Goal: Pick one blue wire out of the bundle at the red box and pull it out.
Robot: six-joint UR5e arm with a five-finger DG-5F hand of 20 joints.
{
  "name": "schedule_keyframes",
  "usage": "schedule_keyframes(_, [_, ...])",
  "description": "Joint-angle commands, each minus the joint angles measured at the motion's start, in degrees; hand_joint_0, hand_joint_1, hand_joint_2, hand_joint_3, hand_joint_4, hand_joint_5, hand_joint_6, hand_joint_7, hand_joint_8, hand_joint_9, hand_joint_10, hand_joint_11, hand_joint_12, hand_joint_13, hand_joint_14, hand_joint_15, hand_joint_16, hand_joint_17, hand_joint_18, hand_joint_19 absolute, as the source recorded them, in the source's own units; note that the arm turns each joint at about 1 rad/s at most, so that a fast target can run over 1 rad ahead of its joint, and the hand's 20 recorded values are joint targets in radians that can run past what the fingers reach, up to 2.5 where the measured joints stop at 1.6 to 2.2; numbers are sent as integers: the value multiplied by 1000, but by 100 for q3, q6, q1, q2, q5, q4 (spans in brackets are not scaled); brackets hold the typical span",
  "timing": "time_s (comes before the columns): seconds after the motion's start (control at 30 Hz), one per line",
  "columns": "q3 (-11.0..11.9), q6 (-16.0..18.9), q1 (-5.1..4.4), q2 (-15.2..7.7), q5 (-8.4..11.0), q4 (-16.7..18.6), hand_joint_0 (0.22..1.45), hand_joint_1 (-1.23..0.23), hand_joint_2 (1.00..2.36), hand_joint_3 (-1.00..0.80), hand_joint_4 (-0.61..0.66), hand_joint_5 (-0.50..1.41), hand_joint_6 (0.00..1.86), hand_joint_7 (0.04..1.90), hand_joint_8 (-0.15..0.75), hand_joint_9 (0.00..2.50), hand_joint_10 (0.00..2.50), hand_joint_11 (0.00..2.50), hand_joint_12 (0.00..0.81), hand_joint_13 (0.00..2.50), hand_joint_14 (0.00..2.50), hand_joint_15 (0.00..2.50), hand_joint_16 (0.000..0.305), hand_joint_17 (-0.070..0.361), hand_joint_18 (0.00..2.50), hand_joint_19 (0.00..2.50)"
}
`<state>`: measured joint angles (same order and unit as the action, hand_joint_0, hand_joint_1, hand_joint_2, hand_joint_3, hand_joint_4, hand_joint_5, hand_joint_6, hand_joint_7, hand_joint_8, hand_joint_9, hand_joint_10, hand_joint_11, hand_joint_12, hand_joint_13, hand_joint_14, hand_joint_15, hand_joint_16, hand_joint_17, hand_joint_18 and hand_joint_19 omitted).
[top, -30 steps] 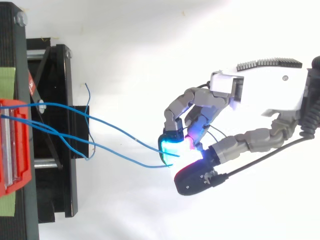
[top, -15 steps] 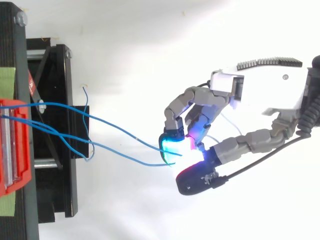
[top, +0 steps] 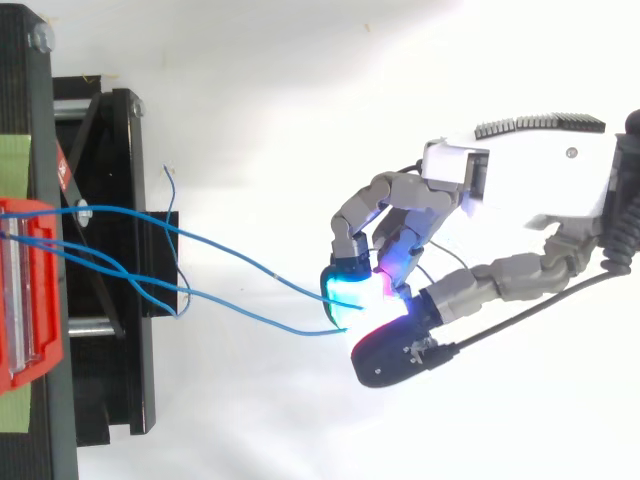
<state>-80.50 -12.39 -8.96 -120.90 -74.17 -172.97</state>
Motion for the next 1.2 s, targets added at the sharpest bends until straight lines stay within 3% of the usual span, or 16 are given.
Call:
schedule_keyframes(0.0, [0, 0, -9, 5, -1, 1, 530, -582, 1000, -500, 143, -140, 922, 1027, 355, 1157, 12, 826, 432, 919, 19, 608, 58, 130, 660, 469])
schedule_keyframes(0.4, [8, 0, -9, -4, 8, -8, 657, -842, 1013, -324, 73, -136, 931, 1068, 352, 1152, 13, 846, 418, 948, 20, 599, 54, 121, 739, 448])
schedule_keyframes(0.6, [8, 0, -9, 5, 8, 1, 716, -909, 1005, -437, 20, -145, 942, 1041, 337, 1123, 16, 834, 419, 949, 22, 598, 54, 121, 778, 406])
schedule_keyframes(0.8, [8, 0, -18, -4, -1, -8, 729, -948, 1000, -500, 71, -160, 951, 1000, 331, 1078, 16, 835, 417, 943, 21, 595, 54, 121, 796, 380])
schedule_keyframes(0.97, [35, 0, -9, 5, 8, -8, 641, -908, 1000, -500, 115, -164, 949, 952, 322, 1054, 16, 831, 415, 923, 21, 600, 54, 122, 773, 411])
schedule_keyframes(1.03, [44, 0, -18, 5, 8, 1, 559, -804, 1000, -500, 134, -162, 942, 955, 337, 1072, 15, 831, 426, 920, 20, 615, 56, 126, 743, 435])
schedule_keyframes(1.17, [52, 0, -9, -4, 8, 1, 509, -642, 1000, -500, 139, -157, 933, 937, 355, 1113, 13, 824, 441, 923, 19, 615, 59, 133, 713, 457])
